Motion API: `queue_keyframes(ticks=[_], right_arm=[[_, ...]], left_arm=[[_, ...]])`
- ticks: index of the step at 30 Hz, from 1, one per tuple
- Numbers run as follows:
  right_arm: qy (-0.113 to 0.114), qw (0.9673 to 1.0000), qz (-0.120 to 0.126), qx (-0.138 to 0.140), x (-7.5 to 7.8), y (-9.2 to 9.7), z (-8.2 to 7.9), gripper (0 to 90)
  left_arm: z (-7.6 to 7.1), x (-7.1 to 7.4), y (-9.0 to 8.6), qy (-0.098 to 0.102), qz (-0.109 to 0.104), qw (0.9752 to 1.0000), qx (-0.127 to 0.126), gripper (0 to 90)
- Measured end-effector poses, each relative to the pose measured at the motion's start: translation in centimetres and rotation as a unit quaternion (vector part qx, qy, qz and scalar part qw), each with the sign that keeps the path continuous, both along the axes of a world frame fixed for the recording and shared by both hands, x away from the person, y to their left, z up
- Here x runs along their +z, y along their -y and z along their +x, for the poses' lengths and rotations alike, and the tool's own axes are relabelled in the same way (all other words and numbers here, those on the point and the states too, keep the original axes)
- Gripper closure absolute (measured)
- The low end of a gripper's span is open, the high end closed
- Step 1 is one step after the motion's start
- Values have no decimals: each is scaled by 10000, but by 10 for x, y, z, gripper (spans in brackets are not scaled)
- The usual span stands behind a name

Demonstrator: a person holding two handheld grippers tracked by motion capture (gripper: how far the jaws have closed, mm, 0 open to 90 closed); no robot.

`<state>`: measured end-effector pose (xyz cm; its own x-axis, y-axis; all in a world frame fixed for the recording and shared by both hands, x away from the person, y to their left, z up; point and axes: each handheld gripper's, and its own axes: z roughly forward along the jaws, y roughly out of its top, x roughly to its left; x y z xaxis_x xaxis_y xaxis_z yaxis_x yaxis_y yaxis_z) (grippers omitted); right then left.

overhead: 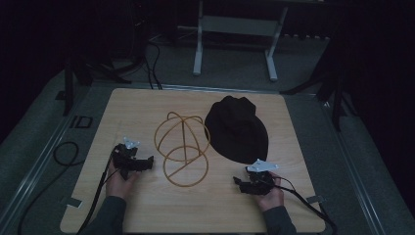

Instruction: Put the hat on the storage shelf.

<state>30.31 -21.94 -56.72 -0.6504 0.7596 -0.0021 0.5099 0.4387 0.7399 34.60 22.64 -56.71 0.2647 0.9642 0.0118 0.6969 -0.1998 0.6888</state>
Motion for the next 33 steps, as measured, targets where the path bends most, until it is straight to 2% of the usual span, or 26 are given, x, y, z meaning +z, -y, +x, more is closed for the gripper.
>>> queue_keyframes(ticks=[2,5,10,13,21,26,28,33], right_arm=[[17,10000,22,-46,-1,-1,0,255],[16,10000,27,-58,-2,-1,0,246],[-41,9999,-35,92,-2,-3,0,154],[-73,9999,-61,93,-2,-3,1,159],[-248,9990,-230,294,5,-1,2,254],[-311,9975,-314,544,9,0,5,370],[-423,9971,-404,483,12,0,6,476],[-665,9922,-776,720,21,-4,10,585]], left_arm=[[0,0,0,3,-4,10000,3,15],[0,0,0,6,-6,10000,3,15],[0,0,0,2,-1,10000,-7,15],[0,0,0,-9,14,10000,-19,15],[0,0,0,-5,6,10000,-10,15],[0,0,0,-2,6,10000,-11,15],[0,0,0,9,-9,10000,1,15],[0,0,0,1,-4,10000,-5,15]])
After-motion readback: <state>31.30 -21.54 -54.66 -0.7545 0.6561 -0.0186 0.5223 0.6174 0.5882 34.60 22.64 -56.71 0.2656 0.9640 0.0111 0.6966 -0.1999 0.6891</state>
